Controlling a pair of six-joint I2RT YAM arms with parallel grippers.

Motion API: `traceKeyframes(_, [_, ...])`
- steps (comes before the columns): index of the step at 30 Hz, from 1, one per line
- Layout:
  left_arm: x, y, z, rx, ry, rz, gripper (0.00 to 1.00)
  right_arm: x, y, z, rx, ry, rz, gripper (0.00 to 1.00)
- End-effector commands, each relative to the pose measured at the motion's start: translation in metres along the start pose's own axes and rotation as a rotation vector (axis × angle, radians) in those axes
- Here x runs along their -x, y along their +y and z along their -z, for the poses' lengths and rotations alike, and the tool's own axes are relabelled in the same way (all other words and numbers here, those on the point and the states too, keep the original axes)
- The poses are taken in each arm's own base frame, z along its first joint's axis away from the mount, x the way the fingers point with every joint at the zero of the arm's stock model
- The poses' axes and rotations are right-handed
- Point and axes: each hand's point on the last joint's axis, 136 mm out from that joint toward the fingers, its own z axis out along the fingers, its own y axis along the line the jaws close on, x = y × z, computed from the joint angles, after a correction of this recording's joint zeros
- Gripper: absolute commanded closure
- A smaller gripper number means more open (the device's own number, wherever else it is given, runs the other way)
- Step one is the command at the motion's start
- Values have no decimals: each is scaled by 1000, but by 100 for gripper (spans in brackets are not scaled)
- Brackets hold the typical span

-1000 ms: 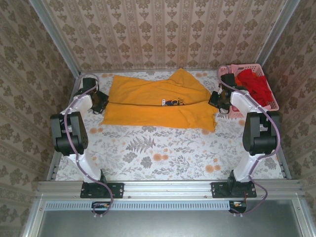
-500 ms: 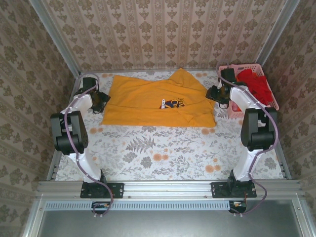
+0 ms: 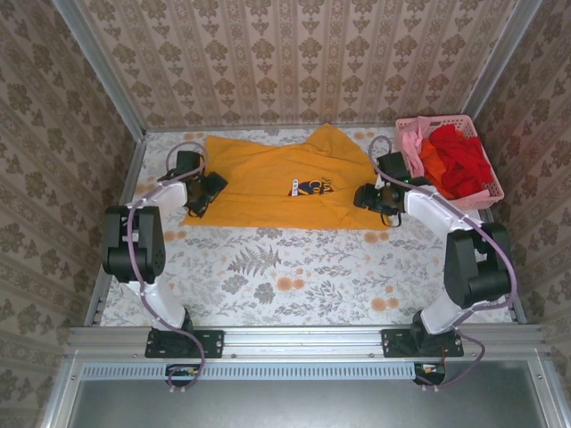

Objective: Fold and stack the t-shirts

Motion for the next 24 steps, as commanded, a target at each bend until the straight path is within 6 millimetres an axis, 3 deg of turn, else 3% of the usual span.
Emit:
traceKeyframes(1, [-9,20,-13,18,32,27,16,-14,-10,-24,-5,50,-87,47])
traceKeyframes(7, [-38,79,-13,84,85,91,16,-36,-38,-34,-73,103,-146,48])
traceKeyframes(14, [-74,119,13,127,125,105,16,-76,-51,-17,-85,120,-202,48])
traceKeyframes(17, [-79,118,25,110,118,93,15,-73,-45,2,-80,69,-152,47])
traceKeyframes(20, [-73,105,35,87,88,51,14,-55,-28,29,-125,-28,38,42])
traceKeyframes(22, [-65,94,44,68,62,4,14,-43,-10,46,-146,-97,211,39])
traceKeyframes(24, [-60,86,54,55,41,-39,13,-38,9,50,-136,-119,341,38])
